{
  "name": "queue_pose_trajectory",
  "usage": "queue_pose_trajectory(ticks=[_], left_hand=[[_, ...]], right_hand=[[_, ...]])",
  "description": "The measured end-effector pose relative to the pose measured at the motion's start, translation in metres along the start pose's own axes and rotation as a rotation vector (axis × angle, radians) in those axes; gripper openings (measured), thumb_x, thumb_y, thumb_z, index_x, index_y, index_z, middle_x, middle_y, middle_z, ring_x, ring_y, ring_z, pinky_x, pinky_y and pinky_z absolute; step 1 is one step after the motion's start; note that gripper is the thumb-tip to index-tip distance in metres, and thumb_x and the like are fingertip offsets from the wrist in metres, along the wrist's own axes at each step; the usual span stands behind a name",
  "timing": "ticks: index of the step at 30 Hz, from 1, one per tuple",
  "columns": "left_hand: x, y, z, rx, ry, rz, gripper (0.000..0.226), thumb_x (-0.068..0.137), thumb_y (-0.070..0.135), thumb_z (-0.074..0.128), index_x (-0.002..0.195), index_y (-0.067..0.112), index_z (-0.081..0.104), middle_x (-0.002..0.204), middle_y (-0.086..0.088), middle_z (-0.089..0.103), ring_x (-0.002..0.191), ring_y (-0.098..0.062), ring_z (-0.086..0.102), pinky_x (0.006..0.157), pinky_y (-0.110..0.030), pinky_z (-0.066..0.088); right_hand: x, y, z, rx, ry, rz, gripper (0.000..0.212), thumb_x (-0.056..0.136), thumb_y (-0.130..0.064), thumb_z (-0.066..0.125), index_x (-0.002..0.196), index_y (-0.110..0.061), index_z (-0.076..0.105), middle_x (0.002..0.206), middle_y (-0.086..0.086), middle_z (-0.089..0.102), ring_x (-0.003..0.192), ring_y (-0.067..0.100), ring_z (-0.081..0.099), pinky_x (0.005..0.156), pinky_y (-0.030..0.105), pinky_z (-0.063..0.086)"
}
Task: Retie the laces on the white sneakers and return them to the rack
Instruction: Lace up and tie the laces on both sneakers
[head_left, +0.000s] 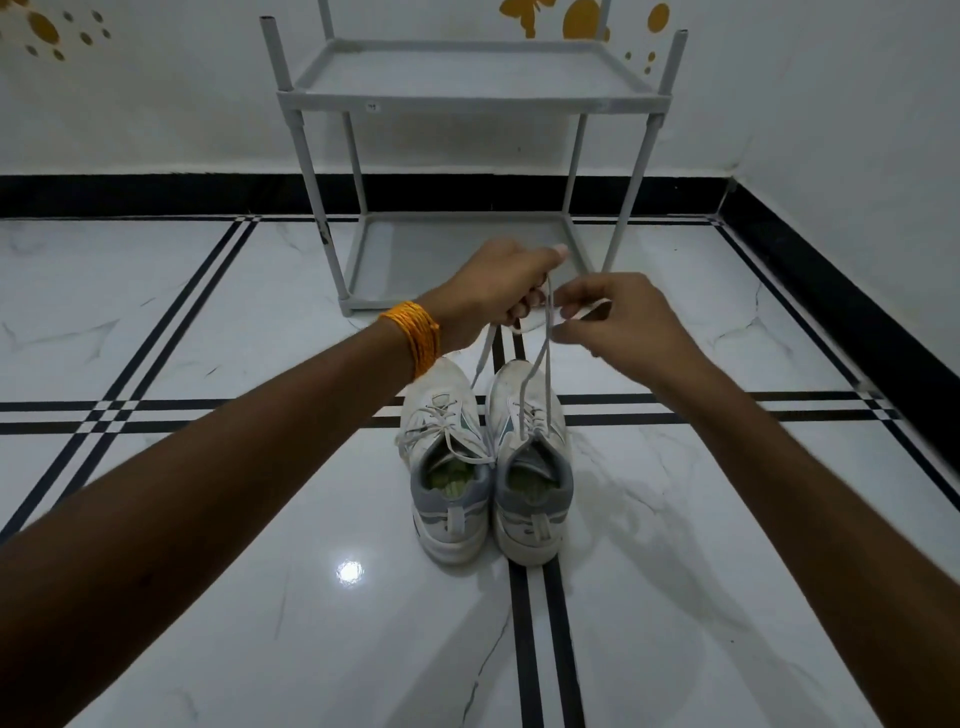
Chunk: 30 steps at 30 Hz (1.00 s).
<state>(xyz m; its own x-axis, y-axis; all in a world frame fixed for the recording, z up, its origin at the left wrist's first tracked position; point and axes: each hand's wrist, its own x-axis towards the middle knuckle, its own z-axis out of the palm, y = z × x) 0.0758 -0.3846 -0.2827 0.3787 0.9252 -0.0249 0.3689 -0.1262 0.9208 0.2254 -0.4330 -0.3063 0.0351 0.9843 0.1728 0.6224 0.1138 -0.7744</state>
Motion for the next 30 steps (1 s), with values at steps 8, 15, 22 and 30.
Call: queue_pose_trajectory(ticks=[8,15,22,30], left_hand=[[-0.003,0.001,-0.007,-0.117,0.005,-0.059,0.041,0.093,0.04,0.05,0.08,0.005,0.067,0.073,-0.009,0.064,0.064,-0.018,0.058,0.058,-0.023,0.05],[-0.005,-0.017,-0.002,-0.205,-0.25,0.005,0.018,0.081,0.005,0.065,0.098,0.003,0.067,0.099,-0.012,0.07,0.094,-0.021,0.068,0.09,-0.033,0.056],[-0.004,-0.032,0.017,0.706,0.353,0.597,0.02,0.071,0.008,0.072,0.082,0.011,0.057,0.067,-0.003,0.065,0.06,-0.024,0.057,0.058,-0.038,0.051],[-0.003,-0.041,0.014,0.901,0.36,0.633,0.035,0.088,0.032,0.055,0.061,0.011,0.064,0.05,-0.004,0.058,0.045,-0.018,0.041,0.049,-0.031,0.042]], right_hand=[[0.001,-0.013,-0.006,0.148,0.108,-0.08,0.017,0.091,-0.026,0.064,0.081,-0.012,0.067,0.059,-0.001,0.061,0.051,0.006,0.054,0.049,0.014,0.04],[0.01,-0.045,-0.015,0.44,0.095,-0.112,0.017,0.094,-0.017,0.059,0.094,-0.001,0.066,0.073,0.008,0.066,0.063,0.016,0.064,0.053,0.023,0.05],[0.025,-0.027,-0.016,0.881,0.191,0.133,0.01,0.093,-0.006,0.059,0.098,-0.001,0.067,0.087,0.013,0.069,0.079,0.019,0.07,0.073,0.023,0.058],[0.014,0.009,0.008,0.854,0.127,0.535,0.014,0.085,0.005,0.064,0.099,0.009,0.065,0.095,0.022,0.07,0.081,0.024,0.072,0.08,0.028,0.061]])
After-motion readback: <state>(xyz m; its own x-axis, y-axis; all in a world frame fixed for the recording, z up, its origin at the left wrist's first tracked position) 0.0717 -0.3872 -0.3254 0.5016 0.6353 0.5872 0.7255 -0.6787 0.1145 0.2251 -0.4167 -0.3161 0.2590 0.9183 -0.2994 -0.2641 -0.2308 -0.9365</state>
